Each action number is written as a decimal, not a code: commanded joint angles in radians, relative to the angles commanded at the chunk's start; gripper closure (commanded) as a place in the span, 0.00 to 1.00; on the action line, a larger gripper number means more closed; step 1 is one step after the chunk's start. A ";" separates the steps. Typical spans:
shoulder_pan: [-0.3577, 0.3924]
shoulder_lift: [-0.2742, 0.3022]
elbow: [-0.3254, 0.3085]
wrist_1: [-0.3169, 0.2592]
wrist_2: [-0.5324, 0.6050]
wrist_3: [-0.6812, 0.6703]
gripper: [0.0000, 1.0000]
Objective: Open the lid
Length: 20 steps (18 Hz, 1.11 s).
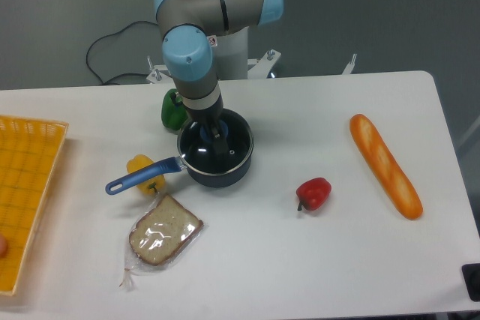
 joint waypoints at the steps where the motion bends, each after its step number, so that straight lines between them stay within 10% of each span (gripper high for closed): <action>1: 0.000 0.000 0.000 0.000 0.000 0.000 0.18; 4: 0.000 0.000 0.002 -0.002 0.000 0.000 0.33; 20: 0.002 -0.002 0.069 -0.087 0.000 0.000 0.44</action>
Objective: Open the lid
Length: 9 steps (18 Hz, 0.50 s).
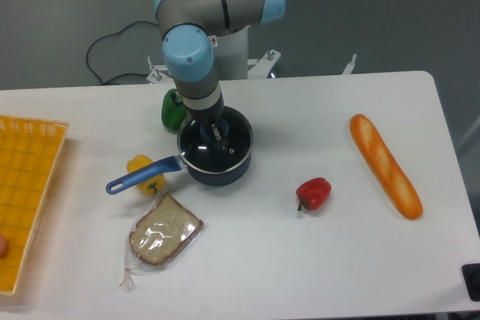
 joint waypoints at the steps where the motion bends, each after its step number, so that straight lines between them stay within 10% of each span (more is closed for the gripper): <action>1: 0.000 0.000 0.017 -0.018 0.000 0.000 0.44; 9: 0.009 -0.017 0.152 -0.097 -0.012 0.024 0.44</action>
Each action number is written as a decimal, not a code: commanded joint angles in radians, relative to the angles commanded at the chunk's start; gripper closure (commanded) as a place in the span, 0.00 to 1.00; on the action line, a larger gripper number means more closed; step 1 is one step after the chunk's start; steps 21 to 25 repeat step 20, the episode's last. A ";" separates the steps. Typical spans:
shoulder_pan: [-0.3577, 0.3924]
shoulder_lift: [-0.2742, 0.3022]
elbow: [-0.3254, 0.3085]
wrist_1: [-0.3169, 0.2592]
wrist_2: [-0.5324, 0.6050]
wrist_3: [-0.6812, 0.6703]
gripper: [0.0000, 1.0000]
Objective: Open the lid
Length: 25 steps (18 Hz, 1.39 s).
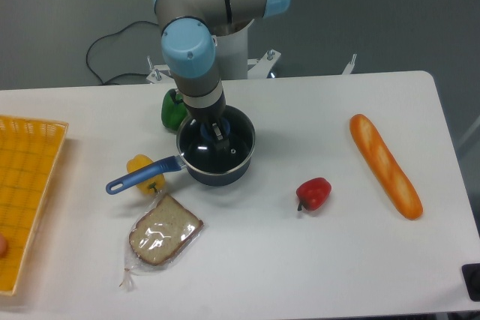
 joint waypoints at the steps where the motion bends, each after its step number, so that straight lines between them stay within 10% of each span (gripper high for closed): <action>1: 0.002 -0.002 0.009 0.000 -0.003 0.024 0.44; 25: 0.075 0.009 0.049 -0.029 -0.109 0.100 0.44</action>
